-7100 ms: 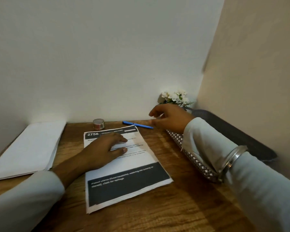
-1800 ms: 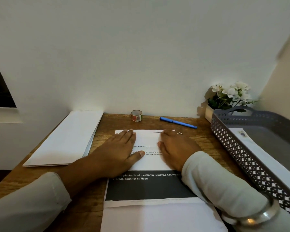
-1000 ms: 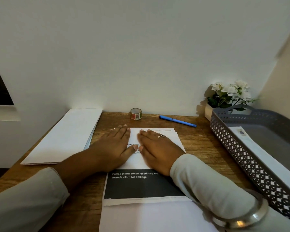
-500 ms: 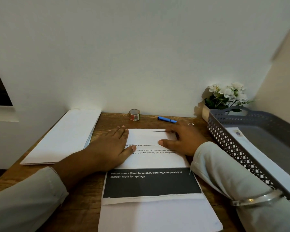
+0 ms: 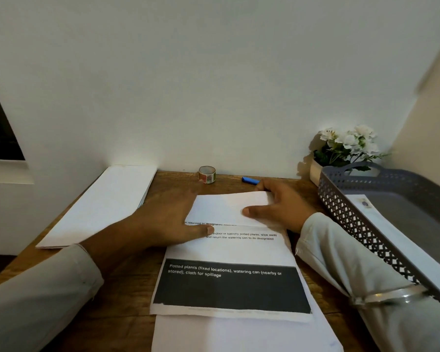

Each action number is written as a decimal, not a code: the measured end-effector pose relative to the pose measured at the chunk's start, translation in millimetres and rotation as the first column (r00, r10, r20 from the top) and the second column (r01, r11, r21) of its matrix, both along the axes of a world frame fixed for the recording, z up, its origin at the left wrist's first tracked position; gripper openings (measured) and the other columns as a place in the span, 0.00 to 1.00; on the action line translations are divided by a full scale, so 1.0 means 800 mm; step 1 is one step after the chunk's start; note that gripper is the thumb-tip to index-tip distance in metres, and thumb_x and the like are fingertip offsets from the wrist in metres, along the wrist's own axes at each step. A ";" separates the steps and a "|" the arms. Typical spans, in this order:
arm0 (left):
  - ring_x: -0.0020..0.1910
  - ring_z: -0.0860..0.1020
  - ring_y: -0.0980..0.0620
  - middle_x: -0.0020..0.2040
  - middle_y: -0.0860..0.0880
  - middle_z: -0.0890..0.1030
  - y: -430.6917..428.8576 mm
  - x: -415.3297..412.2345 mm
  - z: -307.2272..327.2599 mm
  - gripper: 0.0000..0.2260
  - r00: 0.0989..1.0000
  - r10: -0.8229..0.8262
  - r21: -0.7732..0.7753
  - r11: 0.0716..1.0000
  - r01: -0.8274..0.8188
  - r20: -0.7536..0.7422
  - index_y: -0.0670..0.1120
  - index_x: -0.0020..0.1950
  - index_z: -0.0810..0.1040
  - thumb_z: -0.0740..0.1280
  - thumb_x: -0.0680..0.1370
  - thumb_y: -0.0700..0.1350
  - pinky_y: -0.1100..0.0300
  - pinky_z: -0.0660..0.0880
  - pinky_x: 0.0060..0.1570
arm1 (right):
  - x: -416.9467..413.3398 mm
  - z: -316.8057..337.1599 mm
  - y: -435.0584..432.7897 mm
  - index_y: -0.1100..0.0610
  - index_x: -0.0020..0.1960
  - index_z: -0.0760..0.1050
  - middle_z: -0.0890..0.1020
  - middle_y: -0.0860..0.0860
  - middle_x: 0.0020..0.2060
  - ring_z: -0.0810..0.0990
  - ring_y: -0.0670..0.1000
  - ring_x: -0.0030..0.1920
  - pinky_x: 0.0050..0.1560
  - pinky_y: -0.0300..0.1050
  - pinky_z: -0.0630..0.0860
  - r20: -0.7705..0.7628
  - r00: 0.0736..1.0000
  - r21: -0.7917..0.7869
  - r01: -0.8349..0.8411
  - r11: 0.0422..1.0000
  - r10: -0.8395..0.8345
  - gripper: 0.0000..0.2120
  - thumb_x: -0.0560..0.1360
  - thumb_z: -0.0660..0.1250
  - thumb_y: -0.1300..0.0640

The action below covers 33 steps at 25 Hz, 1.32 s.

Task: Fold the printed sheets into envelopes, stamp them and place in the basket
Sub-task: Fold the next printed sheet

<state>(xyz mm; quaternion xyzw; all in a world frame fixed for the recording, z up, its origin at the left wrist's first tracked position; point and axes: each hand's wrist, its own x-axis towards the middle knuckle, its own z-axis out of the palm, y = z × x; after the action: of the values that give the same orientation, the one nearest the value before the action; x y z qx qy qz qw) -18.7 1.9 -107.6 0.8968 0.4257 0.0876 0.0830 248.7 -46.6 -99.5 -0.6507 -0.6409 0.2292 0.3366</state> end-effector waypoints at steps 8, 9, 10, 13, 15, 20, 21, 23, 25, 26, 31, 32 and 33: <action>0.51 0.77 0.57 0.54 0.60 0.81 -0.005 -0.003 0.013 0.09 0.927 -0.054 0.356 0.930 -0.088 0.370 0.60 0.55 0.80 0.71 0.76 0.50 0.61 0.74 0.47 | -0.004 0.016 -0.008 0.49 0.41 0.78 0.81 0.42 0.41 0.78 0.43 0.47 0.49 0.43 0.75 0.259 0.966 0.373 -0.129 0.919 0.031 0.10 0.71 0.74 0.63; 0.51 0.77 0.58 0.54 0.61 0.81 -0.007 -0.004 0.012 0.07 0.940 -0.050 0.335 0.940 -0.071 0.338 0.60 0.53 0.79 0.70 0.76 0.51 0.62 0.73 0.46 | -0.004 0.016 -0.009 0.48 0.42 0.78 0.81 0.41 0.42 0.78 0.42 0.48 0.50 0.45 0.76 0.348 0.935 0.328 -0.186 0.926 0.064 0.08 0.71 0.74 0.60; 0.52 0.77 0.58 0.55 0.62 0.80 -0.009 -0.004 0.009 0.05 0.955 -0.048 0.295 0.954 -0.043 0.293 0.60 0.52 0.78 0.69 0.76 0.54 0.63 0.74 0.47 | -0.005 0.016 -0.011 0.48 0.43 0.78 0.81 0.41 0.43 0.78 0.41 0.49 0.51 0.45 0.76 0.404 0.908 0.256 -0.230 0.939 0.113 0.07 0.71 0.75 0.55; 0.54 0.75 0.61 0.57 0.62 0.79 -0.013 0.001 0.001 0.14 0.985 -0.078 0.165 0.985 0.052 0.152 0.60 0.55 0.77 0.63 0.77 0.66 0.61 0.75 0.53 | -0.012 0.016 -0.017 0.46 0.47 0.78 0.81 0.39 0.46 0.78 0.41 0.50 0.51 0.43 0.76 0.459 0.873 0.096 -0.236 0.967 0.167 0.17 0.70 0.68 0.33; 0.59 0.74 0.60 0.63 0.60 0.77 -0.016 0.007 -0.004 0.19 0.989 -0.079 0.100 0.993 0.067 0.122 0.60 0.63 0.74 0.55 0.80 0.66 0.58 0.73 0.60 | -0.022 0.010 -0.019 0.44 0.52 0.78 0.81 0.40 0.51 0.79 0.44 0.53 0.53 0.47 0.77 0.490 0.861 0.062 -0.191 0.980 0.137 0.19 0.74 0.60 0.31; 0.80 0.48 0.55 0.82 0.52 0.49 -0.021 0.020 -0.020 0.28 0.991 -0.051 0.012 0.999 0.052 -0.124 0.51 0.82 0.49 0.48 0.84 0.60 0.56 0.46 0.77 | -0.066 -0.010 -0.019 0.53 0.69 0.73 0.73 0.50 0.68 0.76 0.54 0.62 0.60 0.52 0.77 0.685 0.712 -0.050 -0.166 0.985 0.155 0.17 0.83 0.56 0.50; 0.80 0.45 0.54 0.82 0.52 0.46 -0.021 0.022 -0.021 0.29 0.987 -0.053 -0.007 0.999 0.052 -0.149 0.50 0.82 0.46 0.47 0.84 0.60 0.56 0.43 0.77 | -0.070 -0.011 -0.020 0.53 0.71 0.71 0.71 0.51 0.71 0.75 0.54 0.65 0.63 0.52 0.76 0.683 0.710 -0.072 -0.167 0.983 0.171 0.19 0.83 0.56 0.50; 0.80 0.41 0.54 0.82 0.51 0.42 -0.022 0.024 -0.022 0.31 0.981 -0.035 -0.025 0.999 0.031 -0.192 0.49 0.82 0.42 0.45 0.83 0.62 0.56 0.40 0.76 | -0.072 -0.012 -0.021 0.53 0.78 0.64 0.65 0.50 0.77 0.68 0.54 0.73 0.71 0.51 0.70 0.666 0.719 -0.138 -0.143 0.980 0.199 0.23 0.85 0.53 0.47; 0.80 0.40 0.54 0.82 0.51 0.40 -0.020 0.023 -0.024 0.32 0.977 -0.010 -0.032 0.999 0.004 -0.215 0.49 0.82 0.40 0.44 0.83 0.63 0.55 0.40 0.78 | -0.062 -0.012 -0.020 0.51 0.82 0.54 0.56 0.49 0.82 0.56 0.53 0.80 0.79 0.53 0.58 0.668 0.710 -0.218 -0.099 0.971 0.222 0.29 0.85 0.49 0.42; 0.80 0.39 0.53 0.82 0.50 0.39 -0.020 0.022 -0.024 0.33 0.975 0.002 -0.037 0.999 -0.010 -0.223 0.48 0.82 0.40 0.43 0.82 0.64 0.53 0.41 0.78 | -0.054 -0.013 -0.018 0.51 0.83 0.49 0.52 0.48 0.82 0.51 0.52 0.82 0.80 0.53 0.53 0.676 0.702 -0.247 -0.071 0.966 0.224 0.31 0.84 0.48 0.39; 0.75 0.59 0.48 0.78 0.49 0.61 -0.008 0.005 0.000 0.36 0.956 0.055 0.108 0.994 -0.024 -0.287 0.52 0.80 0.58 0.50 0.77 0.71 0.50 0.61 0.73 | -0.017 -0.014 -0.011 0.50 0.83 0.46 0.48 0.47 0.83 0.46 0.51 0.82 0.80 0.53 0.46 0.667 0.725 -0.263 0.014 0.965 0.171 0.37 0.81 0.47 0.32; 0.71 0.64 0.49 0.73 0.50 0.67 -0.005 0.003 0.008 0.36 0.964 0.054 0.105 0.994 -0.028 -0.259 0.55 0.77 0.62 0.53 0.75 0.73 0.50 0.65 0.69 | -0.016 -0.015 -0.011 0.50 0.83 0.48 0.49 0.47 0.83 0.47 0.51 0.82 0.79 0.53 0.46 0.661 0.733 -0.242 0.005 0.970 0.161 0.37 0.81 0.48 0.32; 0.67 0.67 0.51 0.69 0.52 0.70 -0.002 0.002 0.014 0.35 0.974 0.053 0.074 0.997 -0.038 -0.221 0.57 0.74 0.65 0.56 0.73 0.74 0.51 0.67 0.66 | -0.017 -0.016 -0.012 0.50 0.83 0.50 0.50 0.47 0.82 0.48 0.51 0.82 0.79 0.54 0.47 0.656 0.740 -0.212 -0.007 0.977 0.148 0.37 0.80 0.49 0.32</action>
<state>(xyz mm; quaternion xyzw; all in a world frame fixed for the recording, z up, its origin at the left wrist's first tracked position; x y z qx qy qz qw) -17.3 0.4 -96.2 0.8933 0.4495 0.0030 0.0015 235.1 -55.9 -112.2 -0.6918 -0.7198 0.0566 0.0090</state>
